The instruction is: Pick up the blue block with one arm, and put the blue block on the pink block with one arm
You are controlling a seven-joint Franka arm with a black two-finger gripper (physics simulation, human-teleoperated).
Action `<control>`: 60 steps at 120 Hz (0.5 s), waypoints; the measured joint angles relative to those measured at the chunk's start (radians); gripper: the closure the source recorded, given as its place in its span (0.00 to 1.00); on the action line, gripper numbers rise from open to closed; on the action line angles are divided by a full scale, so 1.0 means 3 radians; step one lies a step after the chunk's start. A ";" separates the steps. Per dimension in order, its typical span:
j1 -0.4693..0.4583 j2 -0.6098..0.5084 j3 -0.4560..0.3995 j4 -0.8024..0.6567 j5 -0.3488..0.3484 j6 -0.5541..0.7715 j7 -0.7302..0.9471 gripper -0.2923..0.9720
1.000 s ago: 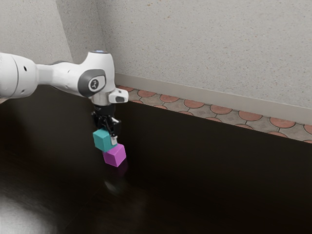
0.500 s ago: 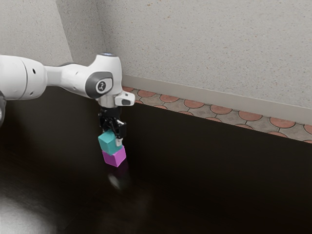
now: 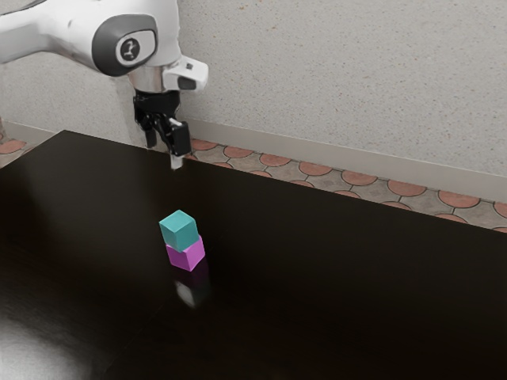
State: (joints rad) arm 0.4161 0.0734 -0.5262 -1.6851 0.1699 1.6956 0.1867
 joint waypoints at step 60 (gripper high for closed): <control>0.0026 -0.0544 -0.0013 0.1086 -0.0084 -0.1393 0.1095 0.23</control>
State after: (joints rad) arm 0.4238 -0.0898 -0.5302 -1.3593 0.1447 1.2778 0.5153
